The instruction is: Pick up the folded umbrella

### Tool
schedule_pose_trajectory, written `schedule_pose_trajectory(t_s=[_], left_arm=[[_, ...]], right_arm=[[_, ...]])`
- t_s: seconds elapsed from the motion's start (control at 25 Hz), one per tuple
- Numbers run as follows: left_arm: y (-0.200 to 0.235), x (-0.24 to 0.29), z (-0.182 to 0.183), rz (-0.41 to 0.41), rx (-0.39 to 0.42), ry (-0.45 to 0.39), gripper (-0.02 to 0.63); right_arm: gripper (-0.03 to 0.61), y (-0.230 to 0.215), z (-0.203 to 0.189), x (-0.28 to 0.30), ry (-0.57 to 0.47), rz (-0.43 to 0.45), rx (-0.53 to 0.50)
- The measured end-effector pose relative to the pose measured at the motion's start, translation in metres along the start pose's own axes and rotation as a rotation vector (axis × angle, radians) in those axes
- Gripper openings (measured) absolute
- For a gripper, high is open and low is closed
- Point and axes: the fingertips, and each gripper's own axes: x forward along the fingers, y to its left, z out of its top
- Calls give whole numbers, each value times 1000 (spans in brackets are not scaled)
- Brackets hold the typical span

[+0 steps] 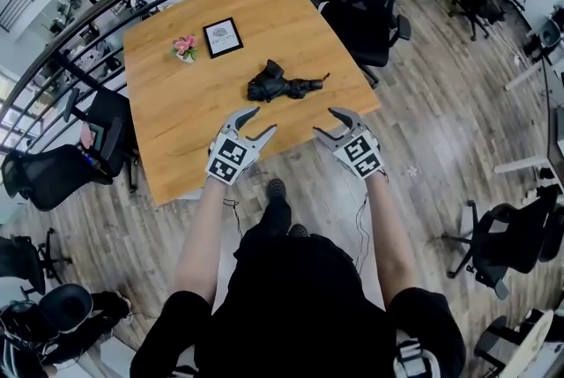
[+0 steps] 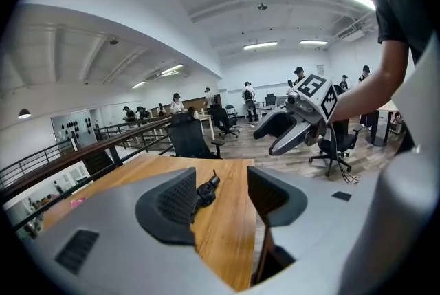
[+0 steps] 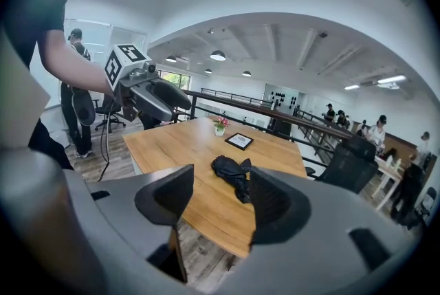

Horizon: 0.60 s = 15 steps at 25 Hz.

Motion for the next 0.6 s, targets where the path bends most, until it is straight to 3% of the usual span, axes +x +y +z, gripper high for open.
schedule_pose_trajectory(t_s=[0.6], left_arm=[[90,79,-30,-90,24,55,250]], right_arm=[[272,-70,-2,98,88,6,26]])
